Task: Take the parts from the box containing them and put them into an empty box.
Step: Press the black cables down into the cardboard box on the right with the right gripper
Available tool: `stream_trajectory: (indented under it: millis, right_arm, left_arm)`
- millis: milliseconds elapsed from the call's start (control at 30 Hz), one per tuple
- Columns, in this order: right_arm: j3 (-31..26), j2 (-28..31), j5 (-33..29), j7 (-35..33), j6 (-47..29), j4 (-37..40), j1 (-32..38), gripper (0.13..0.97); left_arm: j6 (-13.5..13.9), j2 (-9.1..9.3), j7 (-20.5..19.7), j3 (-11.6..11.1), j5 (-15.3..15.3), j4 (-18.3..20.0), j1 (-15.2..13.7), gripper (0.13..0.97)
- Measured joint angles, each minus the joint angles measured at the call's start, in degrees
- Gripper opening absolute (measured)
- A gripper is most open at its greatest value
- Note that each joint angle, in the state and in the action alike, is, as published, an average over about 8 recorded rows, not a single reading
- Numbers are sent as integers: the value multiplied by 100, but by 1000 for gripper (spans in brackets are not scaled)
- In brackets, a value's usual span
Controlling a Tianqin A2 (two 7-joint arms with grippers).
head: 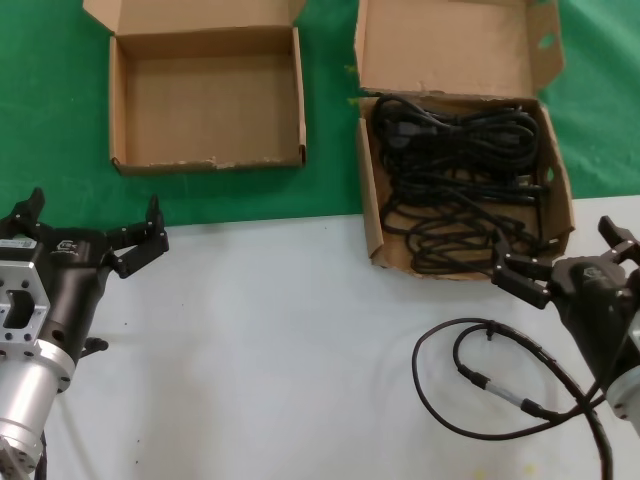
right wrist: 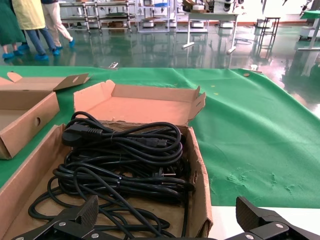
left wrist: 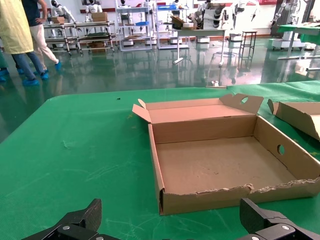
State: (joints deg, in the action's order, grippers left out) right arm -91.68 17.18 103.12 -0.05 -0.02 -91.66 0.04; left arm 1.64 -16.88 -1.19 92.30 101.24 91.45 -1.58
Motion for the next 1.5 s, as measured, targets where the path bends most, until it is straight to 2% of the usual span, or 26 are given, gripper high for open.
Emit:
stream_trajectory:
  millis: [767, 1067, 1367, 1500]
  right_arm:
    - [0, 0, 0, 0, 0, 0, 0, 966]
    - [0, 0, 0, 0, 0, 0, 0, 966]
    - [-13, 27, 5, -1, 12, 27, 14, 966]
    - [-128, 192, 48, -7, 89, 5, 35, 966]
  left_arm:
    - [0, 0, 0, 0, 0, 0, 0, 966]
    - [0, 0, 0, 0, 0, 0, 0, 924]
    - [0, 0, 0, 0, 0, 0, 0, 817]
    - [0, 0, 0, 0, 0, 0, 0, 731]
